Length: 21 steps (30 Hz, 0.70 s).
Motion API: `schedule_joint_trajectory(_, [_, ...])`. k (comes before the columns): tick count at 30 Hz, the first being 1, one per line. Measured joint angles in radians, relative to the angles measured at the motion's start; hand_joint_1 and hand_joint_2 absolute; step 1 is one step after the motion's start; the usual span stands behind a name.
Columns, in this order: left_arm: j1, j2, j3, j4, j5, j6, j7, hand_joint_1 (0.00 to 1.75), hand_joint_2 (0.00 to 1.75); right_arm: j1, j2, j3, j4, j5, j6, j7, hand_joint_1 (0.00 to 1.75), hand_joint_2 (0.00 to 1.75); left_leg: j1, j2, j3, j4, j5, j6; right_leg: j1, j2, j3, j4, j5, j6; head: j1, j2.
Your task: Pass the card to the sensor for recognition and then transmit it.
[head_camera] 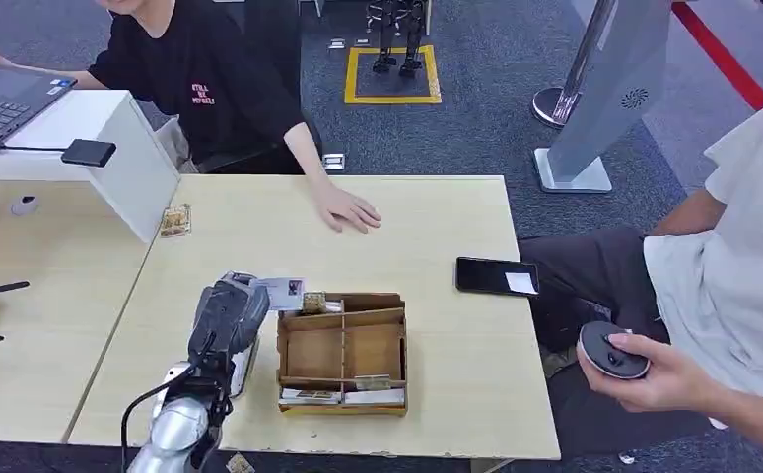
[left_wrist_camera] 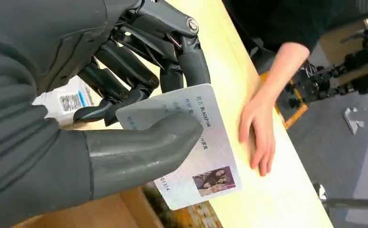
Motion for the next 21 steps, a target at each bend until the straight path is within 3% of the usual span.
schedule_joint_trajectory(21, [-0.034, 0.04, 0.152, 0.001, 0.129, -0.04, 0.003, 1.75, 1.75, -0.004, 0.0, 0.002, 0.002, 0.0, 0.0, 0.007, 0.0, 0.0, 0.0, 0.0, 0.0, 0.0, 0.0, 0.0, 0.0, 0.0, 0.0, 0.0, 0.0, 0.0, 0.0, 0.0])
